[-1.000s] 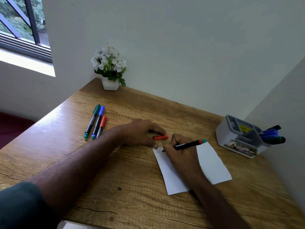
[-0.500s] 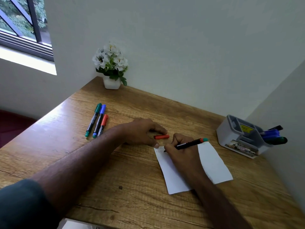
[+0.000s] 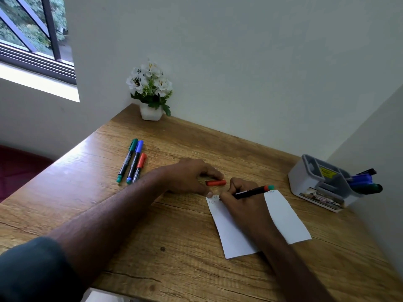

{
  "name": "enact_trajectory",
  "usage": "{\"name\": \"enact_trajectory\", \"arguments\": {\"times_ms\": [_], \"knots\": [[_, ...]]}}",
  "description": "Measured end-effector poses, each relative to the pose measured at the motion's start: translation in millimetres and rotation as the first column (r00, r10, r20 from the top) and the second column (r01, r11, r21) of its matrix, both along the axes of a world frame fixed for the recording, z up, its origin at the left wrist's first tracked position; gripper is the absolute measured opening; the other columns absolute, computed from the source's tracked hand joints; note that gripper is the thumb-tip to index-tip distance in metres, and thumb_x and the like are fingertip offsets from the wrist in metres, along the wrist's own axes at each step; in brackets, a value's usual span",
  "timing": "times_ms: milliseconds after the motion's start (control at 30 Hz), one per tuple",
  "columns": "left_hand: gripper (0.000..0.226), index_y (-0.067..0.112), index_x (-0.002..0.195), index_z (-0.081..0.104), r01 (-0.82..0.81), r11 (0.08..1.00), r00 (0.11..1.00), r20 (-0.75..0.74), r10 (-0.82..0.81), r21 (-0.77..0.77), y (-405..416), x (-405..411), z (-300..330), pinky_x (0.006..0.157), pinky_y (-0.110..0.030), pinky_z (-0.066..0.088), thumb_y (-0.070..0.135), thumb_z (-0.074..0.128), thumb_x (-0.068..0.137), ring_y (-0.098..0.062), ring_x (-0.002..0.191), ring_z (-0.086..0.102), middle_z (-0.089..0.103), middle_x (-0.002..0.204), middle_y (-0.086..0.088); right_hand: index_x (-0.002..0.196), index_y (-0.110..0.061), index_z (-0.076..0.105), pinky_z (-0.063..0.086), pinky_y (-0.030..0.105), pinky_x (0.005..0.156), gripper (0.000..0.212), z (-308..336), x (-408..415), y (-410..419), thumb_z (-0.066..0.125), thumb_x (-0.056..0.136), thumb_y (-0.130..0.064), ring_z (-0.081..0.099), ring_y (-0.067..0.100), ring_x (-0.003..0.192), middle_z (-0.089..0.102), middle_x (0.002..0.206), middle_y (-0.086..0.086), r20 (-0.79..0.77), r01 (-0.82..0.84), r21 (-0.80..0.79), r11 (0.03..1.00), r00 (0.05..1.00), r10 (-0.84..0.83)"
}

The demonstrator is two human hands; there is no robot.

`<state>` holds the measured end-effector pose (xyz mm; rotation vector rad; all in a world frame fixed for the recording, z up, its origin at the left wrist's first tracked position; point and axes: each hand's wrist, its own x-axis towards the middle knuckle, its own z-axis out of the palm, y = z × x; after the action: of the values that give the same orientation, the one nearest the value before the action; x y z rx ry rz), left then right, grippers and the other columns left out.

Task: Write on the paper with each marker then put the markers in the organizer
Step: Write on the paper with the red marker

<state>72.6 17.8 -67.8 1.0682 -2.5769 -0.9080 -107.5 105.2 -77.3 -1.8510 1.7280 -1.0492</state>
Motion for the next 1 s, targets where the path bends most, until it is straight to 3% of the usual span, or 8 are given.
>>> {"name": "enact_trajectory", "arguments": {"times_ms": [167, 300, 500, 667, 800, 1000], "knots": [[0.064, 0.036, 0.141, 0.045, 0.001, 1.000, 1.000, 0.003, -0.001, 0.008, -2.1, -0.1, -0.6, 0.116, -0.040, 0.024, 0.035, 0.072, 0.083, -0.011, 0.140, 0.033, 0.041, 0.150, 0.012, 0.058, -0.013, 0.052, 0.039, 0.028, 0.055, 0.027, -1.4, -8.7, 0.2, 0.065, 0.081, -0.011, 0.050, 0.005, 0.056, 0.055, 0.055, -0.007, 0.129, 0.030, 0.019, 0.999, 0.991, -0.032], [0.064, 0.035, 0.141, 0.046, -0.001, 1.000, 1.000, -0.011, 0.001, 0.009, -1.6, -0.4, -0.2, 0.112, -0.034, 0.023, 0.034, 0.072, 0.083, -0.011, 0.139, 0.033, 0.042, 0.150, 0.012, 0.056, -0.017, 0.049, 0.039, 0.029, 0.055, 0.029, -3.8, -8.3, -1.0, 0.065, 0.080, -0.015, 0.048, 0.003, 0.055, 0.053, 0.054, -0.009, 0.108, 0.024, 0.020, 1.000, 0.994, -0.026], [0.063, 0.034, 0.141, 0.045, -0.009, 1.000, 1.000, -0.010, 0.010, 0.022, -0.6, -0.5, 0.7, 0.109, -0.031, 0.024, 0.032, 0.072, 0.084, -0.011, 0.138, 0.034, 0.043, 0.149, 0.012, 0.055, -0.017, 0.045, 0.035, 0.019, 0.052, 0.033, -1.7, -4.5, 0.7, 0.065, 0.080, -0.013, 0.046, 0.001, 0.053, 0.050, 0.052, -0.011, 0.078, -0.008, 0.003, 1.000, 0.997, 0.008], [0.063, 0.034, 0.142, 0.045, -0.013, 1.000, 1.000, -0.013, 0.013, 0.019, 0.5, -0.5, 1.0, 0.106, -0.028, 0.020, 0.031, 0.071, 0.085, -0.011, 0.139, 0.032, 0.041, 0.150, 0.012, 0.058, -0.010, 0.049, 0.038, 0.025, 0.055, 0.029, -3.6, -6.0, -0.8, 0.066, 0.081, -0.013, 0.047, 0.002, 0.056, 0.051, 0.054, -0.009, 0.100, 0.004, 0.007, 1.000, 0.995, -0.004], [0.063, 0.033, 0.142, 0.045, -0.007, 1.000, 1.000, -0.010, 0.007, 0.011, 0.7, -0.6, 1.7, 0.109, -0.029, 0.020, 0.032, 0.071, 0.085, -0.011, 0.140, 0.032, 0.041, 0.151, 0.011, 0.059, -0.011, 0.050, 0.035, 0.017, 0.052, 0.028, -2.6, -4.5, 0.6, 0.066, 0.082, -0.012, 0.047, 0.001, 0.055, 0.051, 0.053, -0.011, 0.098, -0.001, -0.006, 1.000, 0.995, 0.002], [0.063, 0.034, 0.142, 0.044, -0.012, 1.000, 1.000, -0.015, 0.012, 0.018, 0.8, -0.5, 0.7, 0.109, -0.030, 0.020, 0.031, 0.071, 0.085, -0.011, 0.140, 0.031, 0.040, 0.151, 0.011, 0.059, -0.012, 0.050, 0.037, 0.017, 0.052, 0.029, -3.1, -6.4, 0.9, 0.066, 0.083, -0.013, 0.048, 0.000, 0.055, 0.052, 0.054, -0.010, 0.094, 0.010, 0.010, 1.000, 0.996, -0.011]]}}
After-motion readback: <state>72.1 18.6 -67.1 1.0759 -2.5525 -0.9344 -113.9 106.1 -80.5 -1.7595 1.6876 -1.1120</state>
